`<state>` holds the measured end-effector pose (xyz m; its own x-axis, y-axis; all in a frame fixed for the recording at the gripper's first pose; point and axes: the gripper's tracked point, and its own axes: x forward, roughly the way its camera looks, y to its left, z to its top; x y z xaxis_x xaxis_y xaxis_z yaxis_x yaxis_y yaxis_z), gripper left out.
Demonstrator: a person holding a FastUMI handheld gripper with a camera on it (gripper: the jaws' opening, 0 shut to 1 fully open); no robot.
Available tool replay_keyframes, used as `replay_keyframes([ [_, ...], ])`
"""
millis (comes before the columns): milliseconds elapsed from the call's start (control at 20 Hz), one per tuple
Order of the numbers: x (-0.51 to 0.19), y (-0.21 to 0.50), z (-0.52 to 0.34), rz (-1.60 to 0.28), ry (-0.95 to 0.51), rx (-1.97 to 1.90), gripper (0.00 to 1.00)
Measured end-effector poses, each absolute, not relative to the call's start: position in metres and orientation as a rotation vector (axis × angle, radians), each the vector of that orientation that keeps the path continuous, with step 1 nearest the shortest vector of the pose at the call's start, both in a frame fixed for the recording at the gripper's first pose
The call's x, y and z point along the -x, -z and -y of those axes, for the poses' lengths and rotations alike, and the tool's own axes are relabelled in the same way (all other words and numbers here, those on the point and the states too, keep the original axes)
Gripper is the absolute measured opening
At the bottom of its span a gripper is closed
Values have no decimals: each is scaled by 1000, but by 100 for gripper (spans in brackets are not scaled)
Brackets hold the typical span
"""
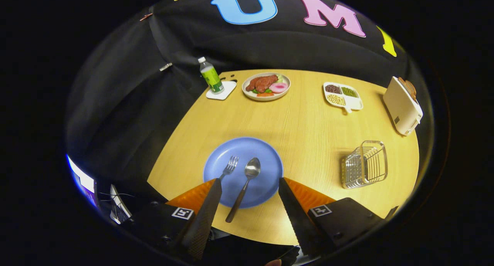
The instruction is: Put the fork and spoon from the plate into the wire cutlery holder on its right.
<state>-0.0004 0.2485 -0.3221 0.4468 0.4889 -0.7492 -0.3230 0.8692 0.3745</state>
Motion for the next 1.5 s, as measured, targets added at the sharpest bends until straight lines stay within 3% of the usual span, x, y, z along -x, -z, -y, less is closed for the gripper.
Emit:
replay_keyframes([
  [50, 0, 333, -256, -1014, -511, -182, 93],
  [200, 4, 369, -274, -1095, -506, -178, 80],
  [350, 6, 402, -288, -1175, -477, -185, 78],
  [400, 5, 410, -292, -1193, -465, -187, 71],
  [650, -5, 437, -303, -1245, -410, -187, 70],
  [700, -8, 436, -300, -1247, -390, -188, 59],
  [800, -12, 439, -301, -1252, -380, -185, 56],
  [900, -12, 442, -291, -1263, -354, -169, 28],
  [1000, -11, 443, -294, -1270, -374, -215, 10],
  [1500, -22, 402, -280, -1192, -440, -274, 8],
])
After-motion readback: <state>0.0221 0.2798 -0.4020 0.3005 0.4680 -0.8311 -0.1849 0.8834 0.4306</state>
